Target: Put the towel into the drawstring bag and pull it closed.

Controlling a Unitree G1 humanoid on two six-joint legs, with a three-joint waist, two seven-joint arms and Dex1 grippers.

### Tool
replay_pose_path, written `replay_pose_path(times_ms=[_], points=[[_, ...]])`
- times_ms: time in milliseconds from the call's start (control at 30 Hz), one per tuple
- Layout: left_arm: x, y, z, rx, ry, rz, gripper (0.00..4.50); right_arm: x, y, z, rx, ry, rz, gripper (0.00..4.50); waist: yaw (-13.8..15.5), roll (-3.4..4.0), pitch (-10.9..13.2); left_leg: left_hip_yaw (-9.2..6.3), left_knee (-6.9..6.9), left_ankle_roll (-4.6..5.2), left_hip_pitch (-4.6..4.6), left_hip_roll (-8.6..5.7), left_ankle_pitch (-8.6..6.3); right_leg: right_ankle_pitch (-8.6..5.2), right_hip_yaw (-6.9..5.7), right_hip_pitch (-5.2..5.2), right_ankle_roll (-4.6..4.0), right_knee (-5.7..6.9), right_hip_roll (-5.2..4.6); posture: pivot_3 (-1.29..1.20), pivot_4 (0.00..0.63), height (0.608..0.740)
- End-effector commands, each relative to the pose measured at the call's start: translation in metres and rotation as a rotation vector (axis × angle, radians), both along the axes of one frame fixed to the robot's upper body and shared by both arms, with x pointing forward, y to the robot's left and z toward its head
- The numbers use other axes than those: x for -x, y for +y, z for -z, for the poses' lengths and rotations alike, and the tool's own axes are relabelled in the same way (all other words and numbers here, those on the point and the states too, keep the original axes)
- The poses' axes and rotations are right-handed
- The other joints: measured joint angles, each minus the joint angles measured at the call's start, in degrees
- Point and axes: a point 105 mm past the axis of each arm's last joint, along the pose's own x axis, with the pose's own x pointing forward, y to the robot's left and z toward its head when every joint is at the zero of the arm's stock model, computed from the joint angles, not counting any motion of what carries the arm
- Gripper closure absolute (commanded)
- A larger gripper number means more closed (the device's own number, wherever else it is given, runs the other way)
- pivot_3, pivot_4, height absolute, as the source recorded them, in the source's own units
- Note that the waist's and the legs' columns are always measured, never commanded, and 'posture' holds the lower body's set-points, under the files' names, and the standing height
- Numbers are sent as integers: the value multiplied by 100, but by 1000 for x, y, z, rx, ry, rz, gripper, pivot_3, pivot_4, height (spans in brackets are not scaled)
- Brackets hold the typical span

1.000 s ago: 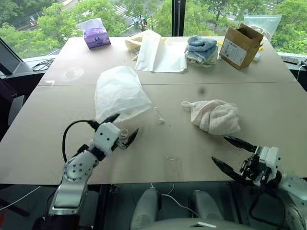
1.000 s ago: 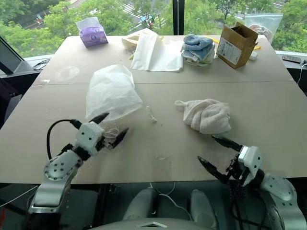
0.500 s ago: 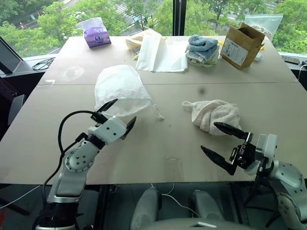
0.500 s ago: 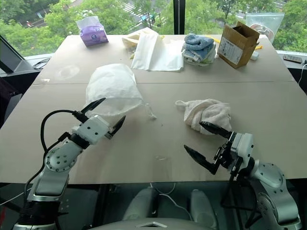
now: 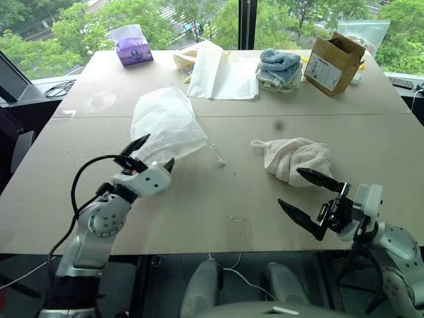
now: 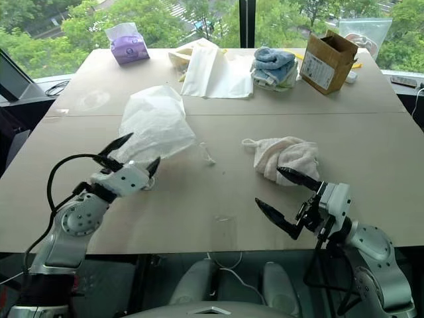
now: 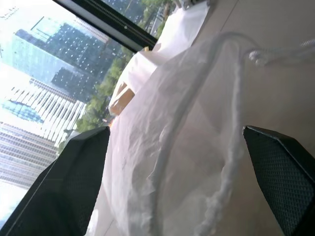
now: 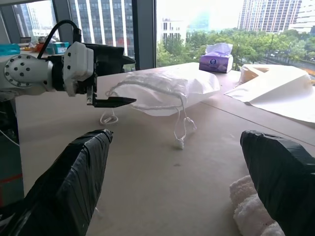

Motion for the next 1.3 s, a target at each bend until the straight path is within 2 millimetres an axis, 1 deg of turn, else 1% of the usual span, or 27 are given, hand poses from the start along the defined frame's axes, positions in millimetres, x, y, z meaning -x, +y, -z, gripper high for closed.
replay_pose_path(times_ms=[33,133,233,333,367,400,433,467,500,567,600,667,733,800,867,933,1033,1100,1167,1300], points=[[-10,18,-11,-11,-47,-68,24,1,0,-9,-8,-35,9,0,4,0,0,1,0,0,0,-1,0,0,0,0,0,0,-2,0,150,740],[-18,24,-13,-8,-55,-84,24,0,0,-9,-9,-36,17,0,-1,-1,0,0,0,0,-2,-2,0,0,0,-1,0,-1,-3,0,150,740],[-22,21,-18,11,-74,-62,771,0,-1,-9,-8,-36,25,0,1,-1,0,-3,0,0,-3,-2,0,0,-4,-2,0,1,-3,0,150,740],[-24,16,-19,16,-75,-38,2303,-1,-3,-10,-8,-37,35,0,-2,-1,0,-1,0,0,-4,-2,0,0,-2,-2,0,1,-5,0,150,740],[-24,15,-19,17,-76,-35,2639,-1,-3,-10,-8,-37,37,0,-3,-1,0,0,0,0,-4,-2,0,0,-1,-3,0,1,-5,0,150,740],[-24,15,-19,19,-76,-34,3287,-1,-3,-10,-8,-37,39,0,-3,-1,0,-1,0,0,-4,-2,0,0,-1,-3,0,1,-5,0,150,740],[-25,14,-20,20,-76,-33,3627,-1,-4,-10,-8,-37,42,0,-3,-1,0,-1,0,0,-4,-2,0,0,-1,-3,0,1,-4,0,150,740],[-26,12,-21,30,-74,-31,4104,-1,-5,-11,-8,-37,52,0,-1,-1,0,-2,0,0,-4,-2,0,0,-2,-3,0,1,-4,0,150,740],[-27,10,-23,38,-74,-28,4450,-1,-5,-11,-7,-38,62,0,0,-1,0,-2,0,0,-4,-2,0,0,-2,-3,0,2,-4,0,150,740],[-28,8,-25,52,-73,-23,4450,-3,-7,-10,-7,-37,80,0,0,-1,0,-2,0,0,-4,-2,0,0,-3,-2,0,2,-4,0,150,740],[-30,5,-30,69,-76,-18,4450,-7,-12,-12,-29,-29,123,0,1,-1,0,-2,1,-1,-4,-2,0,0,-3,-2,0,2,-4,0,150,740],[-33,0,-37,101,-83,-8,4450,-18,-24,-15,-69,0,223,0,10,-1,0,-3,2,-1,-5,-2,0,0,-4,-2,0,3,-4,0,150,740],[-37,-5,-46,154,-86,-12,4450,-32,-42,-11,-100,72,350,0,7,-2,0,-5,11,-1,-10,-3,1,1,-6,-2,1,5,-3,0,150,740],[-43,-9,-57,235,-87,-20,4450,-49,-63,1,-110,192,492,0,6,-2,0,-5,15,-1,-11,-3,1,1,-6,-2,1,7,-4,0,150,740],[-47,-15,-67,294,-81,-18,4450,-56,-77,11,-173,317,564,0,9,-2,0,-6,21,-1,-14,-4,1,1,-7,-1,1,9,-3,0,150,740],[-50,-16,-73,353,-69,-35,4450,-61,-88,20,-236,435,620,0,5,-2,0,-11,26,-1,-19,-4,1,1,-12,-2,1,10,-2,0,150,740],[-56,-17,-75,462,-11,-70,4450,-69,-99,31,-332,549,690,0,-21,-1,0,-12,24,-1,-21,-4,1,1,-10,-4,1,11,0,0,150,740],[-59,-22,-76,517,27,-69,4450,-75,-102,36,-402,584,703,0,-39,-1,0,-7,25,-1,-21,-4,1,1,-6,-5,1,10,2,0,150,740],[-61,-27,-79,552,50,-58,4450,-82,-101,40,-475,634,683,0,-52,-1,1,-3,26,0,-22,-4,1,1,-3,-7,1,10,3,0,150,740],[-63,-33,-83,556,66,-34,4450,-90,-80,44,-615,755,540,0,-71,-2,1,-5,26,-1,-22,-4,1,1,-4,-8,1,11,4,0,150,740]])
